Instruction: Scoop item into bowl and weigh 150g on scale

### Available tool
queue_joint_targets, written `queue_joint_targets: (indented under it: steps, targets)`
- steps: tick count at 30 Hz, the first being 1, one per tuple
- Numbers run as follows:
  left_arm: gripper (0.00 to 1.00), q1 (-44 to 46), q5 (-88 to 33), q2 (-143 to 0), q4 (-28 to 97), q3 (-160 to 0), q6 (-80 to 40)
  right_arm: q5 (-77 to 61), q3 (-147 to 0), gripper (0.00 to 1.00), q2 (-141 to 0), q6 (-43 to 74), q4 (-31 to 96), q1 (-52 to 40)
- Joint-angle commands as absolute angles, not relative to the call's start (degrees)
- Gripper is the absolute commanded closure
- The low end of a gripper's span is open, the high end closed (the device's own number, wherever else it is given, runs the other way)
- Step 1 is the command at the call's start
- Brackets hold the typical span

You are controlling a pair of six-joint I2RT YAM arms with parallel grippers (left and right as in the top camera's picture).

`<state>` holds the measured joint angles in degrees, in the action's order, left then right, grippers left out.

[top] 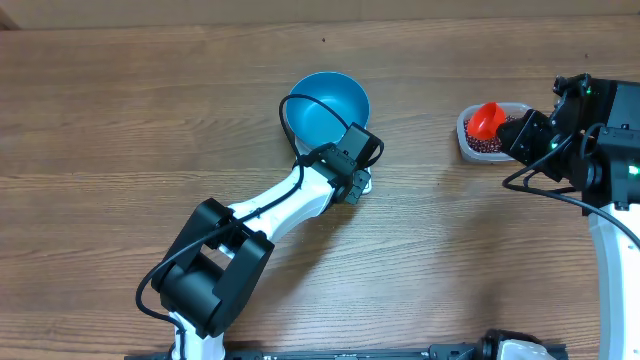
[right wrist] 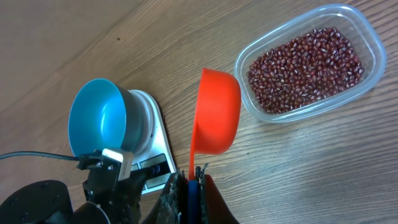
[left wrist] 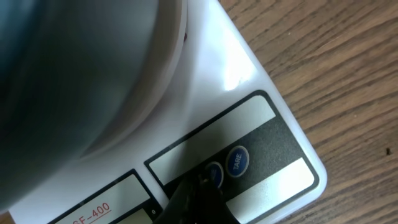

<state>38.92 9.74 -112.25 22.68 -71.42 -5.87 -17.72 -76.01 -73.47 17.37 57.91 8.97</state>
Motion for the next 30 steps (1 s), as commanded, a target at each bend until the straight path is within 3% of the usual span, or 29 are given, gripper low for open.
queue_joint_targets:
  steps: [1,30]
  targets:
    - [0.96,38.9,10.9,-113.0,22.4,-72.4,-6.9,-17.4,-77.6,0.96,-73.0,16.4,57.6,9.1]
    - [0.96,39.0,12.0,-113.1,23.4,-72.1,-8.6,-17.4,-77.6,0.96,-73.0,16.3,57.6,9.1]
